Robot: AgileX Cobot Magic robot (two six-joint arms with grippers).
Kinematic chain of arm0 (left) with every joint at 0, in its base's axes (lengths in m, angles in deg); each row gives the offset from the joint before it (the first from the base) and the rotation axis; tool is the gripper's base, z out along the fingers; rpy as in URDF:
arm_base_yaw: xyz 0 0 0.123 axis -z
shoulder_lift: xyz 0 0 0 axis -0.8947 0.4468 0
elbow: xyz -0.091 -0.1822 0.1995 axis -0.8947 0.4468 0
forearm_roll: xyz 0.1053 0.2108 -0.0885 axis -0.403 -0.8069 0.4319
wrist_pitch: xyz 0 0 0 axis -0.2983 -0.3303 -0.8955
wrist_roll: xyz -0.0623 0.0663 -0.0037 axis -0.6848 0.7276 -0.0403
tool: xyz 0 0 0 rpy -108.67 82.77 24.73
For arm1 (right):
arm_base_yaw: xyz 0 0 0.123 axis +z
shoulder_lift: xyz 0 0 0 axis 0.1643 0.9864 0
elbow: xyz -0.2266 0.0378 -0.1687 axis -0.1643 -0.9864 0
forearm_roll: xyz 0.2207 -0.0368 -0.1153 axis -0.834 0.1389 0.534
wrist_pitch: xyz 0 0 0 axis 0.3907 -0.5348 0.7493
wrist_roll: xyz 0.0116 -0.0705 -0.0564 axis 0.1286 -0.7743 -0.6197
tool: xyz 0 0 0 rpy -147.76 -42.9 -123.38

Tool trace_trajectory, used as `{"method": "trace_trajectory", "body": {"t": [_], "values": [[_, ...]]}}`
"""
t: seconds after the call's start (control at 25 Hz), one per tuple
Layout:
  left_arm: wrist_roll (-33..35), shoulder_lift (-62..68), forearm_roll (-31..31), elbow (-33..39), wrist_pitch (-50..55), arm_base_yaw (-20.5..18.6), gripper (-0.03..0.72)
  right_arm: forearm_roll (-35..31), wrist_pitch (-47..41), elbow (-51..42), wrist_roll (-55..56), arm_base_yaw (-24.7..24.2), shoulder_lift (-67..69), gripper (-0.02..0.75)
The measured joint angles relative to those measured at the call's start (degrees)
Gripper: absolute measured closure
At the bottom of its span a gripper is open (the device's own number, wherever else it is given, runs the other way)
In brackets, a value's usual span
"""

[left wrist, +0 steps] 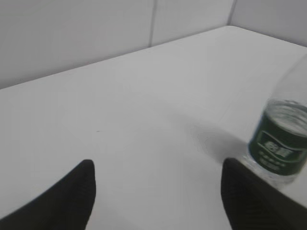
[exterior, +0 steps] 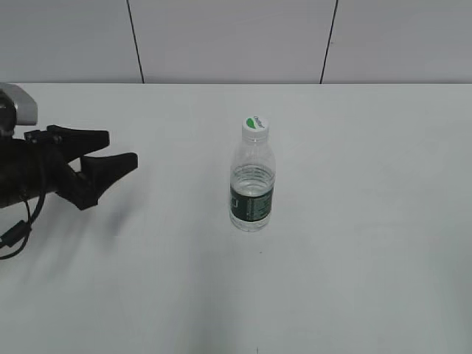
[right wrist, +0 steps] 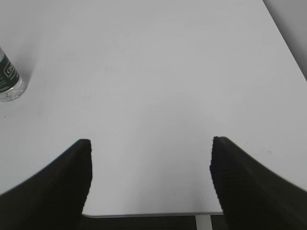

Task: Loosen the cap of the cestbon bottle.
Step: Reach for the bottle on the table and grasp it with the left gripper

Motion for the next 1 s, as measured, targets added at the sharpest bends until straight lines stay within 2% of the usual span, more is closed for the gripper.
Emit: {"method": "trace_trajectory", "body": {"t": [0.16, 0.48, 0.68, 0.88, 1.0], "values": [[0.3, 3.2, -7.7, -3.1, -1.0, 0.1, 0.200, 0.0, 0.0, 0.0, 0.0, 0.0, 0.0, 0.148], [0.3, 4.4, -10.5, -6.2, -0.4, 1.5, 0.200, 0.0, 0.0, 0.0, 0.0, 0.0, 0.0, 0.148], [0.3, 5.4, -10.3, -9.5, 1.5, 6.1, 0.200, 0.0, 0.0, 0.0, 0.0, 0.0, 0.0, 0.148], [0.3, 9.1, -7.0, -11.3, 1.1, 9.3, 0.200, 0.0, 0.0, 0.0, 0.0, 0.0, 0.0, 0.148], [0.3, 10.8, -6.6, -12.3, 0.5, 11.1, 0.171, 0.0, 0.0, 0.0, 0.0, 0.0, 0.0, 0.148]]}}
